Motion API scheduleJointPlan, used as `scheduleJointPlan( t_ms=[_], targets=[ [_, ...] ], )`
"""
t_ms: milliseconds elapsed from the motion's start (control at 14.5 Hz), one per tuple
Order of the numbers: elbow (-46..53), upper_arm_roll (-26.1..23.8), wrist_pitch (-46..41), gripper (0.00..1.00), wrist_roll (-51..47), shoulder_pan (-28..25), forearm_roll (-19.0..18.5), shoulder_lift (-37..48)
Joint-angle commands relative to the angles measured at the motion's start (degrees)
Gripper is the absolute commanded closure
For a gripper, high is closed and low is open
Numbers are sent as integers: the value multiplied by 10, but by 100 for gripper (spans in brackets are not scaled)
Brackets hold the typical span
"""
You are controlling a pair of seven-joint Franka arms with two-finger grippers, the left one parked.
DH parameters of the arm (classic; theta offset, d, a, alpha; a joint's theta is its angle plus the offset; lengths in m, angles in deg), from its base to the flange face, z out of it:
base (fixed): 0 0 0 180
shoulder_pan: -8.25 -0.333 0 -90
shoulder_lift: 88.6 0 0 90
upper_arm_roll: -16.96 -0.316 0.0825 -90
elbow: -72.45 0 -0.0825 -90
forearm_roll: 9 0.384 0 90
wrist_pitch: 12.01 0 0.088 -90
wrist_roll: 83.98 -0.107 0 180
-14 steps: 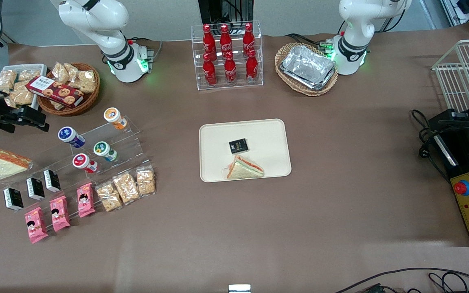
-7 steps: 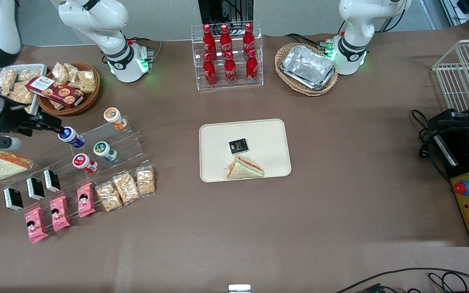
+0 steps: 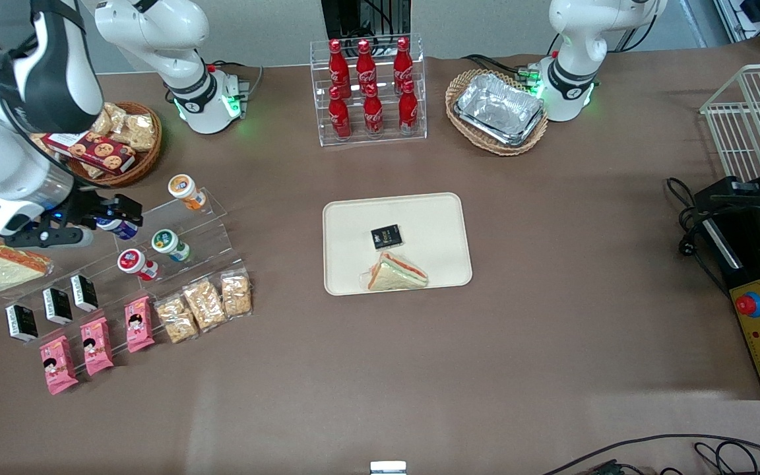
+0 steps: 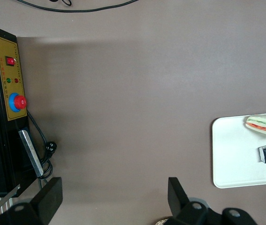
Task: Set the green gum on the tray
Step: 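Move the right gripper down to the green-labelled gum bottle on the stand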
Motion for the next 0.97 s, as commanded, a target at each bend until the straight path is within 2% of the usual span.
scheduleJointPlan(
  t_ms=[0, 277, 899],
  targets=[
    [-73, 2, 74, 0, 7, -9, 10, 20],
    [-128, 2, 154, 0, 9, -14, 9, 10],
    [-160, 2, 234, 0, 28, -17, 9, -40]
  ],
)
